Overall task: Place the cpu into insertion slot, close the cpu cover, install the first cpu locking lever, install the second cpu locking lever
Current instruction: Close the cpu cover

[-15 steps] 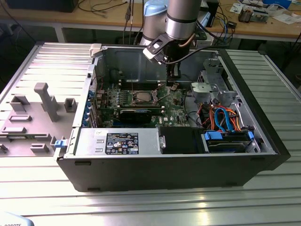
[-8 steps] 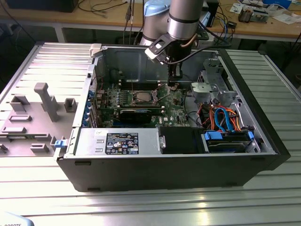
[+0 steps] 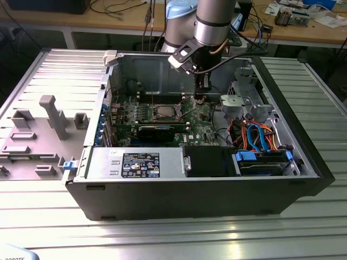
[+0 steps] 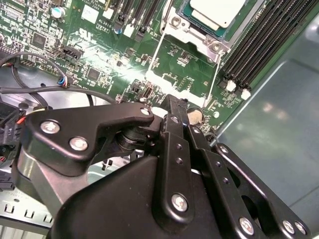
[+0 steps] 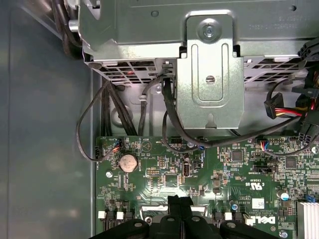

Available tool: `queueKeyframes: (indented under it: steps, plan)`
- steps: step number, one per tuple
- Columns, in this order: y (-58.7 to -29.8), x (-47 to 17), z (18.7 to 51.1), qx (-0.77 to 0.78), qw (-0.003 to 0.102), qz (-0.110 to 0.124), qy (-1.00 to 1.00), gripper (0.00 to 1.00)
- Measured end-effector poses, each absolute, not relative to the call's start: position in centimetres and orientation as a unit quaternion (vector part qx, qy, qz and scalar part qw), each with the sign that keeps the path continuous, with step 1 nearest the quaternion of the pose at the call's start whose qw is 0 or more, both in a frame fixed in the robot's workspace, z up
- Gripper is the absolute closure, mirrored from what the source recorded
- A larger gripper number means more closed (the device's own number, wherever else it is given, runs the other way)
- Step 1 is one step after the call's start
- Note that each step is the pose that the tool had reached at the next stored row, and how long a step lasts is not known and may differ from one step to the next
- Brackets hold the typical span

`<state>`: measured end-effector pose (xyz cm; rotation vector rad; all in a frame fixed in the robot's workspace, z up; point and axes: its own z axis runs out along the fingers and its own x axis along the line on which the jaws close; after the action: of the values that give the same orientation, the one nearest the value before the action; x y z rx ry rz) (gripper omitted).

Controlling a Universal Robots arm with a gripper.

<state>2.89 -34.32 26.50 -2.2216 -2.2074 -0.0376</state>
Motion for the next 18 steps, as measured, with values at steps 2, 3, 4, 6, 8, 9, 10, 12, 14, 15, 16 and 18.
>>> queueKeyframes:
  steps: [2, 3, 4, 6, 8, 9, 10, 12, 14, 15, 16, 18]
  plan:
    - [-34.3, 2.9, 26.5, -0.709, 0.005, -0.012, -0.705, 0.89]
    - [-34.3, 3.0, 26.5, -0.709, 0.005, -0.012, -0.705, 0.89]
    - [-34.3, 3.0, 26.5, -0.709, 0.005, -0.012, -0.705, 0.89]
    - [-34.3, 3.0, 26.5, -0.709, 0.005, -0.012, -0.705, 0.89]
    - [-34.3, 3.0, 26.5, -0.709, 0.005, -0.012, -0.705, 0.89]
    - [-34.3, 3.0, 26.5, -0.709, 0.005, -0.012, -0.705, 0.89]
    - [-34.3, 3.0, 26.5, -0.709, 0.005, -0.012, -0.705, 0.89]
    - [-34.3, 3.0, 26.5, -0.709, 0.005, -0.012, -0.705, 0.89]
    - [-34.3, 3.2, 26.5, -0.709, 0.005, -0.012, -0.705, 0.89]
    - [-34.3, 3.4, 26.4, -0.709, 0.005, -0.012, -0.705, 0.89]
    - [-34.3, 3.8, 26.4, -0.709, 0.005, -0.012, -0.705, 0.89]
    - [-34.3, 4.1, 26.2, -0.709, 0.005, -0.012, -0.705, 0.89]
